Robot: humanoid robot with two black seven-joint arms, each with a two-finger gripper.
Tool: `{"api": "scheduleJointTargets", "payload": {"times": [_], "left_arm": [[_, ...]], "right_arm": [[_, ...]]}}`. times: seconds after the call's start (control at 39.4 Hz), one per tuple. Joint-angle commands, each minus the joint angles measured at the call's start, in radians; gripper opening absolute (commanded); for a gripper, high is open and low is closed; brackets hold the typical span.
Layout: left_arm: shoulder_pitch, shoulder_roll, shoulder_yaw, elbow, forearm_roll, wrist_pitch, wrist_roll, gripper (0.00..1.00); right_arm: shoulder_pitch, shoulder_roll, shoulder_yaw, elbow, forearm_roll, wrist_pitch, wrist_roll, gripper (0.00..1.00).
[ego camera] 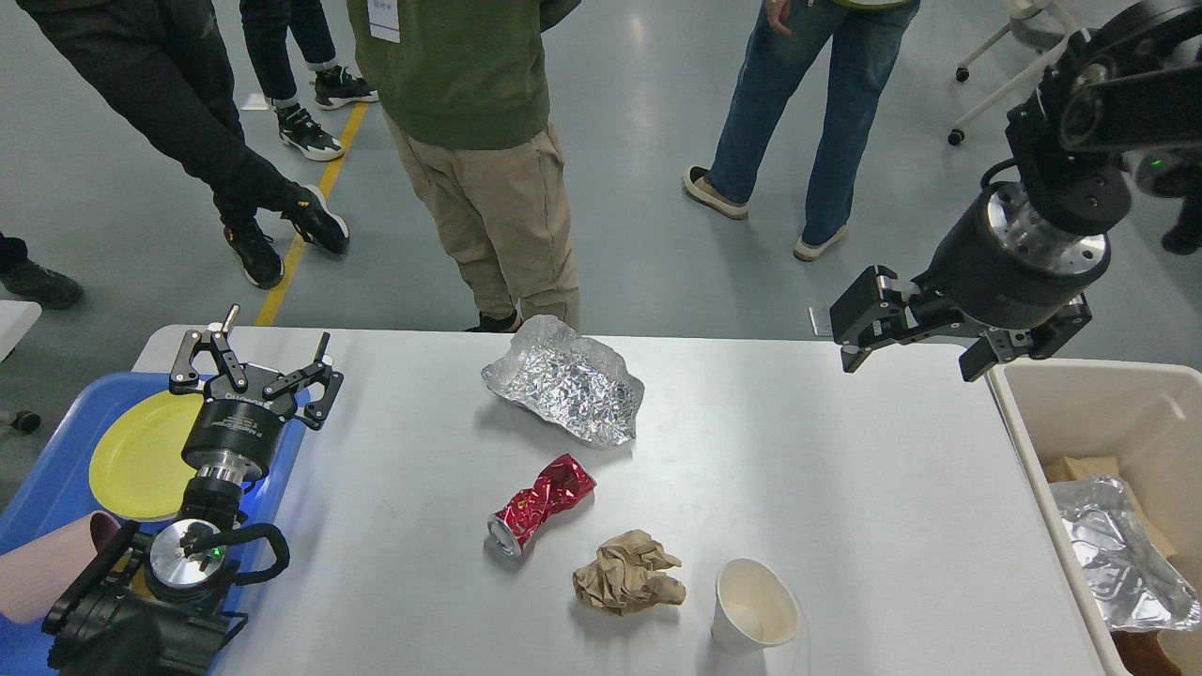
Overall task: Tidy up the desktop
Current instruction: 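Raise the right gripper and swing it toward the crumpled foil ball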
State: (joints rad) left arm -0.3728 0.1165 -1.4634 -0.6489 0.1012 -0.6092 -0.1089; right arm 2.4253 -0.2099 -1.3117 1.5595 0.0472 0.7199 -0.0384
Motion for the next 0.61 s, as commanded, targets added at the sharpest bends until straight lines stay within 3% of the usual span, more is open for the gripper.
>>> {"api": "scheduleJointTargets", "payload": {"times": [0.0, 0.23, 0.58], "left_arm": [[0.000, 0.000, 0.000, 0.000, 0.000, 0.000, 0.000, 0.96], [0.000, 0.000, 0.000, 0.000, 0.000, 0.000, 0.000, 0.96], [0.000, -0.001, 0.000, 0.000, 0.000, -0.001, 0.000, 0.96]], "right_arm": [[-0.002, 0.026, 0.012, -0.001, 0.000, -0.005, -0.001, 1.00], [-0.046, 0.024, 0.064, -0.024, 0.031, -0.043, -0.001, 0.99], [-0.429, 0.098, 0.195, -0.210, 0.230, -0.326, -0.005, 1.00]]}}
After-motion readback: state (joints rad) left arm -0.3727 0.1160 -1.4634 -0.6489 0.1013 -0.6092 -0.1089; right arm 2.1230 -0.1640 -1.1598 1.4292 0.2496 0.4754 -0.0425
